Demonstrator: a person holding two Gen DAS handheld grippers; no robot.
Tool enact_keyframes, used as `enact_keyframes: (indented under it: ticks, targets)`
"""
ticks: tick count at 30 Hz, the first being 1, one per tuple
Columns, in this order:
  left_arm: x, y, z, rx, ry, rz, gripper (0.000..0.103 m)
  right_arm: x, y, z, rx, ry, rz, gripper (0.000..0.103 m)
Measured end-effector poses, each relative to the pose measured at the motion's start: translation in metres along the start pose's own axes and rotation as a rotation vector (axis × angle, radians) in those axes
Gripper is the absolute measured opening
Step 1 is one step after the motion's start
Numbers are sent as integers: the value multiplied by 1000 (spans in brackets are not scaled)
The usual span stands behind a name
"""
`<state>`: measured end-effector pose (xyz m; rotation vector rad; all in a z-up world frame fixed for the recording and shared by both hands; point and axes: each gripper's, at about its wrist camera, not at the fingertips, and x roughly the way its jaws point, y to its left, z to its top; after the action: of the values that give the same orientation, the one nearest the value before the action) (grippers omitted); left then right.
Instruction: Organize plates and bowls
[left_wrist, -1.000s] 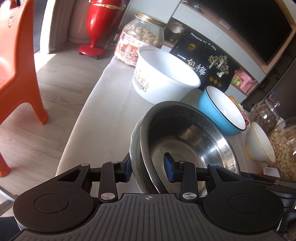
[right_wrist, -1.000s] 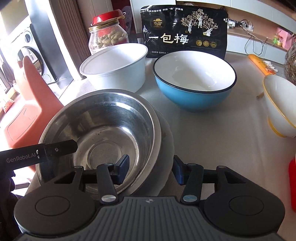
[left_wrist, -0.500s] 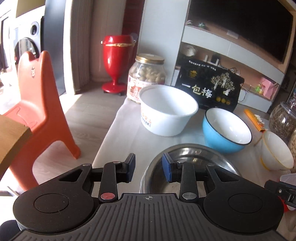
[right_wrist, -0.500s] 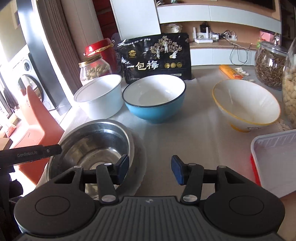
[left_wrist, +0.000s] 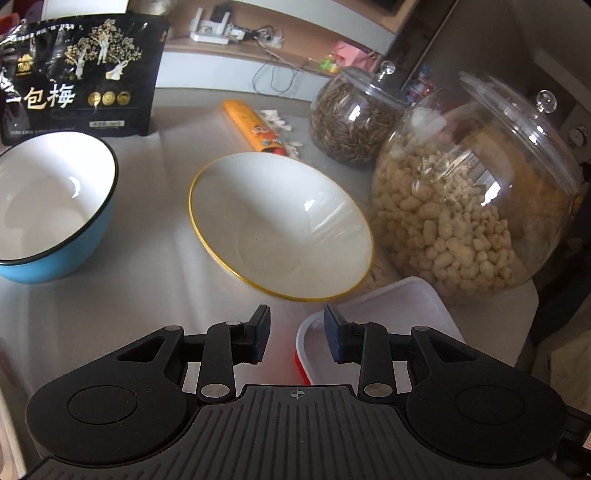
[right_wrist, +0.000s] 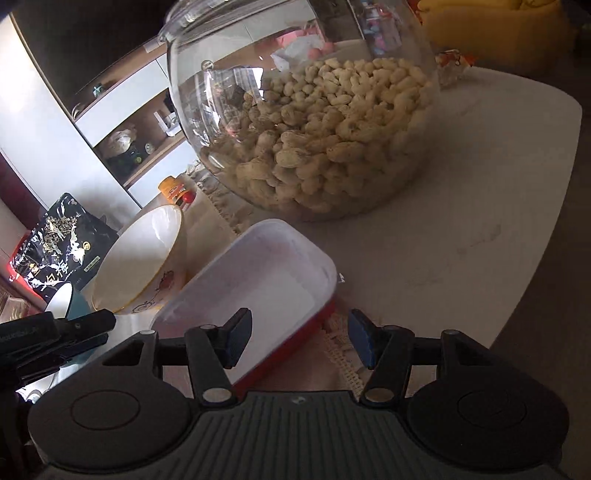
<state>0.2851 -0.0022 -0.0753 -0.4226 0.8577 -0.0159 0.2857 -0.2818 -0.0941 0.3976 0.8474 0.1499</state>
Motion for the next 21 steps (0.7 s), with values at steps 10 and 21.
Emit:
enact_keyframes:
  ticks: [10, 21]
  targets:
    - [17, -13, -17, 1, 128, -52, 30, 21, -12, 16, 8, 41, 40, 29]
    - [60, -112, -27, 243, 193, -184, 30, -14, -91, 11, 98, -27, -137, 29]
